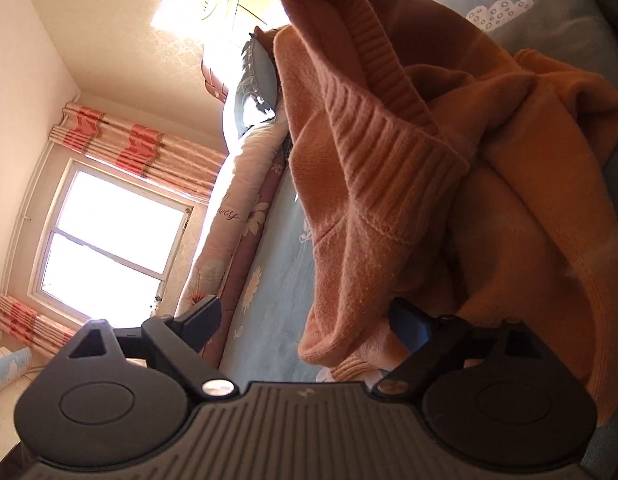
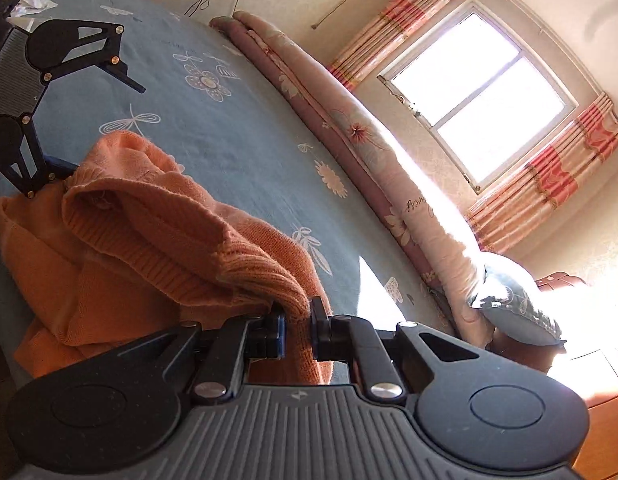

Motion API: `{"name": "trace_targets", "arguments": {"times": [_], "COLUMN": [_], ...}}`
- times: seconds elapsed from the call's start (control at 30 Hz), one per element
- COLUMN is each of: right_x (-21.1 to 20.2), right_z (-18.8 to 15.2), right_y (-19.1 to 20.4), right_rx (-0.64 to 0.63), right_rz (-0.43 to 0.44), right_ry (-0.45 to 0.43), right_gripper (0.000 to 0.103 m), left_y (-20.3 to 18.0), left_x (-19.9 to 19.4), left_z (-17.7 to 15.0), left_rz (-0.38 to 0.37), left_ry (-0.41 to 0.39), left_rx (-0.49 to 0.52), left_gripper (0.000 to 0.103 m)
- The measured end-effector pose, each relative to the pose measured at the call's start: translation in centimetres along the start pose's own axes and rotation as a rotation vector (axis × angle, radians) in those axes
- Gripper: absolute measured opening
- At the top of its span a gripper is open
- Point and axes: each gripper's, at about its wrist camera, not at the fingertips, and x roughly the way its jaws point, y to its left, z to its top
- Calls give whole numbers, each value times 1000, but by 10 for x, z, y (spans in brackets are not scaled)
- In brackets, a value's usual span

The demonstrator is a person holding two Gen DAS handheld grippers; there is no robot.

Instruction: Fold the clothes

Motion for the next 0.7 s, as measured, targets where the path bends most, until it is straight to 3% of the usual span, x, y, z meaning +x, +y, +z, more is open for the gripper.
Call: {"name": "trace_targets", "arguments": {"times": [0.03, 0.1, 0.2, 0.33, 0.43, 0.57, 0.7], "right_x": [0, 1, 3, 10, 13, 17, 22], "right_z": [-1, -3, -5, -14, -21, -32, -45], "right_y": [1, 2, 4, 5, 9, 22, 45], "right_rx": [0, 4, 25, 49, 54, 26, -63], "right_rz": [11, 39, 101, 157, 181, 167, 121], "right_ry": [4, 13, 21, 21, 23, 26, 47], "right_gripper": [13, 13, 13, 15, 21, 40, 41], "left_y": [2, 5, 11, 34, 48, 69, 89], "left_x": [1, 3, 4, 2, -3, -2, 0], "left_z": [1, 4, 7, 4, 1, -6, -12], "left_rz": [-36, -120, -223, -332, -330, -307, -282], "left_ry": [-19, -51, -53, -62, -57, -38, -16], "left_rx": [11, 34, 12, -118, -206, -338, -461], "left_gripper": [70, 28, 12, 9, 9, 9, 9]}}
